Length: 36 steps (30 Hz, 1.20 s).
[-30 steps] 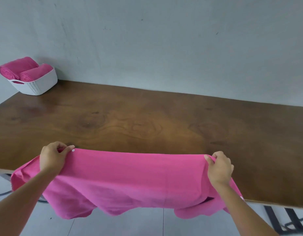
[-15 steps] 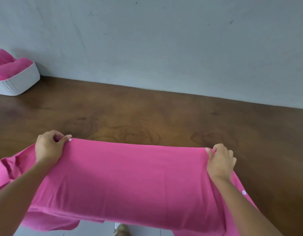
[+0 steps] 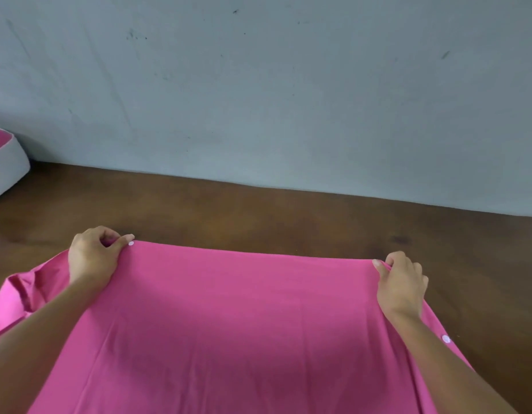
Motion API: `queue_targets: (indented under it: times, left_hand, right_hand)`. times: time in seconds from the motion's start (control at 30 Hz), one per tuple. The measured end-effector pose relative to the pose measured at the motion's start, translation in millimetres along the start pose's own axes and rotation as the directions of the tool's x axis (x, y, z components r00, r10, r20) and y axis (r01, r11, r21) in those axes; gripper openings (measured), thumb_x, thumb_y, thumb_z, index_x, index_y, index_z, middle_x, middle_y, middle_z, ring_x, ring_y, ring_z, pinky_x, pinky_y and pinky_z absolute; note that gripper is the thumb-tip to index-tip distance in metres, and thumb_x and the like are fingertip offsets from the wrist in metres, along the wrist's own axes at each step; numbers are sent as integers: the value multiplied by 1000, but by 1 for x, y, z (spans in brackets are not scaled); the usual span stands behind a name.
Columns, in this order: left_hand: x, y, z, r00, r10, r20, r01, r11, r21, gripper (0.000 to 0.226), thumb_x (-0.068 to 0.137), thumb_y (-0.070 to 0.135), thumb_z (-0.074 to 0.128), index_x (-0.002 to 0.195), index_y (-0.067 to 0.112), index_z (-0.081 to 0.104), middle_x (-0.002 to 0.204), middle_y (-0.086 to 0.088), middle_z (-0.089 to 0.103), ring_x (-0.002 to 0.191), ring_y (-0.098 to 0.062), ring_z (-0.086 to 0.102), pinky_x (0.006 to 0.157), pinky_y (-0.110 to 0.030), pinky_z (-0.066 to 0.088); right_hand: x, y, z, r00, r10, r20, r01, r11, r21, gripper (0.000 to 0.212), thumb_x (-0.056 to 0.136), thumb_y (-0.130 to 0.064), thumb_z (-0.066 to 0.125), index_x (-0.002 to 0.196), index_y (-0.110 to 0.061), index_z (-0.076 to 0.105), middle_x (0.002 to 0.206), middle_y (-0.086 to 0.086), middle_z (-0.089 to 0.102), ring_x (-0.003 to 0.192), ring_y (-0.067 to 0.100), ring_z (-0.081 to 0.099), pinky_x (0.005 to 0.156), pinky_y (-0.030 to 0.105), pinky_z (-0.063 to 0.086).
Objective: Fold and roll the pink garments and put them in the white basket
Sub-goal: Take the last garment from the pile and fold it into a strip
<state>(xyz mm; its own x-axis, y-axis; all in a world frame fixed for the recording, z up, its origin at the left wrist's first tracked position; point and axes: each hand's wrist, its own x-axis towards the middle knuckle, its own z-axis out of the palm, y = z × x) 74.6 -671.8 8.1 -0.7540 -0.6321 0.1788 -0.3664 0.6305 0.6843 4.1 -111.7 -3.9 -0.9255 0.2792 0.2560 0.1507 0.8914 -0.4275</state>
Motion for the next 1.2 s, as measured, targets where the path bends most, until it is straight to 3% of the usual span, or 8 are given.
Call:
queue_targets:
  times: [0.37,0.67,0.9,1.07,1.2]
  left_hand:
    - [111,23,59,997,75,15,-74,997,-19,21,84,36,81,78,22,67,81,4,65,88,-24,59,73,-40,46]
    - [177,39,99,998,53,-24,-52,998,43,42,77,37,86,93,10,57,107,-18,54,112,-36,41,93,-41,36]
    - [201,41,111,995,83,-53,-81,996,41,48,73,36,90,78,7,51,95,-14,51,100,-33,41,83,-39,35]
    - [204,35,111,979,200,-43,-198,979,49,54,74,32,89,57,12,42,66,-4,51,76,-31,46,78,-35,27]
    - [203,34,112,969,245,-20,-243,968,71,55,81,29,85,55,12,39,63,-4,52,71,-30,46,78,-34,24]
  right_hand:
    - [100,-32,48,999,-23,-36,23,1000,-1,25,98,-31,60,82,-17,47,75,1,53,80,29,44,75,42,31]
    - [164,-47,78,995,-45,-85,48,998,36,28,93,-32,68,80,-16,49,71,3,55,75,33,50,70,41,35]
    - [184,-49,90,992,-54,-117,56,998,9,27,91,-35,69,82,-17,50,74,4,57,75,34,53,70,45,43]
    - [189,-52,93,993,-12,-118,14,1000,11,29,90,-37,71,82,-16,53,77,5,59,78,34,54,72,44,42]
    - [189,-56,90,996,9,-85,-13,999,-49,31,90,-38,71,84,-12,56,85,13,61,86,39,55,74,45,40]
